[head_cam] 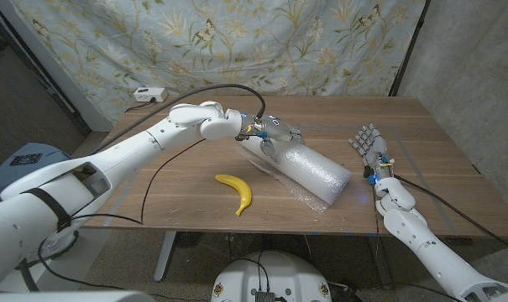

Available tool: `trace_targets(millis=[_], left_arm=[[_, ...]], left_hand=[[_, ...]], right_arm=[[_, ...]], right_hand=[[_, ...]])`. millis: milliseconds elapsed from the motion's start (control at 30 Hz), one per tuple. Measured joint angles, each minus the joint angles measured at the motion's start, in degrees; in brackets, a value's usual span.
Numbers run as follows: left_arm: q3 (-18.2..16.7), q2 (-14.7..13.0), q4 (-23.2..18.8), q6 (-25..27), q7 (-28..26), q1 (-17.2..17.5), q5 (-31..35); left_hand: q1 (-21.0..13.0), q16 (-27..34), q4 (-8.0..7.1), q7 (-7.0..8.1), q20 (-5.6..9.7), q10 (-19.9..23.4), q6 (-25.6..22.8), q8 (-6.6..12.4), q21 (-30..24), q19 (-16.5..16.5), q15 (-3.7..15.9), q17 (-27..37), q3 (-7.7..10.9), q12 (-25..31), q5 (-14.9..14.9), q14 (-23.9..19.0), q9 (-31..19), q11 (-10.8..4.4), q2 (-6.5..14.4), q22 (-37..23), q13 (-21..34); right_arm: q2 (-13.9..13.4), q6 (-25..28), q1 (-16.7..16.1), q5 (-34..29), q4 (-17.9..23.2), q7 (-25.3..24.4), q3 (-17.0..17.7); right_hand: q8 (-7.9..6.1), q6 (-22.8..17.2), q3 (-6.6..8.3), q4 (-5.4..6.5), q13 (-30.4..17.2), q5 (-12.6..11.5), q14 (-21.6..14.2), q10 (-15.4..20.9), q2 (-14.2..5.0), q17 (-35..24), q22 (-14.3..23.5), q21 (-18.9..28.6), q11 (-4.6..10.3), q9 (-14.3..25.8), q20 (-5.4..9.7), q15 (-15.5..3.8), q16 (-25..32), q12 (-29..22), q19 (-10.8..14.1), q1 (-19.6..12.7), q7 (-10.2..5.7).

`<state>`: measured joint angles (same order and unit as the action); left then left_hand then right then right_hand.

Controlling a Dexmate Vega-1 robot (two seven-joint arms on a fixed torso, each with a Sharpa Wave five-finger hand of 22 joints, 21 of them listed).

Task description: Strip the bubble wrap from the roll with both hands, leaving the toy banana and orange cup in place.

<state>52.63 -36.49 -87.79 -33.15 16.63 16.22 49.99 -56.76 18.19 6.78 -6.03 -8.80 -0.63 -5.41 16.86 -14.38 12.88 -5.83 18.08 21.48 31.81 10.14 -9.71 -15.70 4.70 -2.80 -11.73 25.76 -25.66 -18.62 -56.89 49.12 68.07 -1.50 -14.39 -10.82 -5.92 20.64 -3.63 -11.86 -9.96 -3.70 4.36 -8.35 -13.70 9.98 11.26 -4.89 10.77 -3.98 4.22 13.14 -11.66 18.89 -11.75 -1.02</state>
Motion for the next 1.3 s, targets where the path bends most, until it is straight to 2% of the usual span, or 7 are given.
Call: trace_targets(millis=[300, 367, 433, 1000, 1067, 1300], left_arm=[[0.00, 0.00, 0.00, 0.00, 0.00, 0.00, 0.00], [0.00, 0.00, 0.00, 0.02, 0.01, 0.00, -0.01], [0.04, 0.04, 0.00, 0.02, 0.00, -0.03, -0.03], [0.16, 0.15, 0.16, 0.14, 0.15, -0.13, -0.17], [0.20, 0.16, 0.18, 0.20, 0.21, -0.15, -0.26], [0.63, 0.47, 0.68, 3.71, 4.69, -0.57, -2.57]], left_hand=[[0.08, -0.07, 0.01, 0.00, 0.00, 0.00, 0.00, -0.04, 0.00, 0.00, 0.00, -0.12, 0.00, -0.10, 0.00, 0.00, 0.06, 0.00, -0.01, 0.00, -0.10], [3.30, -2.30, -0.43, -0.31, 0.12, 1.20, -0.38, -1.01, 0.00, 0.13, -0.01, -2.75, -0.43, -1.89, 0.00, -0.02, 1.25, -0.33, 0.13, 0.22, -2.11], [4.75, -3.34, -0.65, -0.52, 0.32, 1.79, -0.95, -1.36, 0.00, 0.33, -0.26, -3.97, -0.65, -2.60, 0.00, -0.27, 1.81, -0.54, 0.25, 0.28, -3.04], [4.76, -3.54, -0.64, -0.52, 0.32, 1.87, -0.95, -1.45, 0.00, 0.32, -0.33, -4.34, -0.64, -2.71, 0.00, -0.31, 1.87, -0.62, 0.23, 0.28, -3.45], [5.08, -4.22, -0.64, -0.53, 0.31, 1.85, -0.94, -1.67, 0.00, 0.32, -0.86, -4.89, -0.64, -3.57, 0.00, 0.22, 2.13, -0.60, 0.54, 0.50, -3.81], [5.21, -4.44, -0.48, -1.05, 0.31, 1.86, -1.02, -1.88, 0.00, 0.32, -0.94, -5.31, -0.48, -3.70, 0.00, 0.31, 2.20, -0.17, 0.67, 0.56, -4.21]], right_arm=[[0.00, 0.00, 0.00, 0.00, 0.00, 0.00, 0.00], [0.00, 0.00, 0.00, 0.00, 0.00, 0.00, 0.00], [0.00, 0.00, 0.00, 0.00, 0.00, 0.00, 0.00], [-0.12, 0.00, 0.00, 0.17, 0.00, -0.11, 0.14], [-0.19, 0.01, 0.00, 0.17, 0.00, -0.13, 0.15], [-2.41, 0.01, -1.48, 0.04, 1.67, -0.34, 0.13]], right_hand=[[0.00, 0.00, 0.00, 0.00, 0.00, 0.00, 0.00, 0.00, 0.00, -0.05, 0.00, 0.00, 0.00, 0.00, -0.01, 0.00, 0.05, 0.00, 0.01, 0.00, 0.00], [-0.22, 0.00, 0.00, 0.00, 0.00, 0.00, -0.31, 0.00, 0.00, -0.28, 0.00, 0.00, 0.00, 0.00, -0.17, 0.31, 0.22, 0.00, 0.34, 0.00, 0.00], [-0.22, 0.00, 0.00, 0.00, 0.00, 0.00, -0.31, 0.00, 0.00, -0.29, 0.00, 0.00, 0.00, 0.00, -0.13, 0.31, 0.37, 0.00, 0.54, 0.00, 0.00], [-0.22, 0.00, 0.00, 0.00, 0.00, 0.00, -0.31, 0.00, 0.00, -0.28, 0.00, 0.00, 0.00, 0.00, -0.12, 0.31, 0.42, 0.00, 0.53, 0.00, 0.00], [-0.22, -0.21, 0.17, -0.17, 0.00, 0.00, -0.31, 0.00, 0.00, -0.48, 0.00, 0.00, 0.00, 0.00, -0.12, 0.31, 0.41, 0.00, 0.53, 0.00, -0.21], [-0.21, -0.21, 0.25, -0.25, 0.00, 0.00, -0.31, 0.00, 0.00, -0.55, 0.00, 0.00, 0.00, 0.00, -0.12, 0.31, 0.41, 0.00, 0.53, 0.00, -0.21]])
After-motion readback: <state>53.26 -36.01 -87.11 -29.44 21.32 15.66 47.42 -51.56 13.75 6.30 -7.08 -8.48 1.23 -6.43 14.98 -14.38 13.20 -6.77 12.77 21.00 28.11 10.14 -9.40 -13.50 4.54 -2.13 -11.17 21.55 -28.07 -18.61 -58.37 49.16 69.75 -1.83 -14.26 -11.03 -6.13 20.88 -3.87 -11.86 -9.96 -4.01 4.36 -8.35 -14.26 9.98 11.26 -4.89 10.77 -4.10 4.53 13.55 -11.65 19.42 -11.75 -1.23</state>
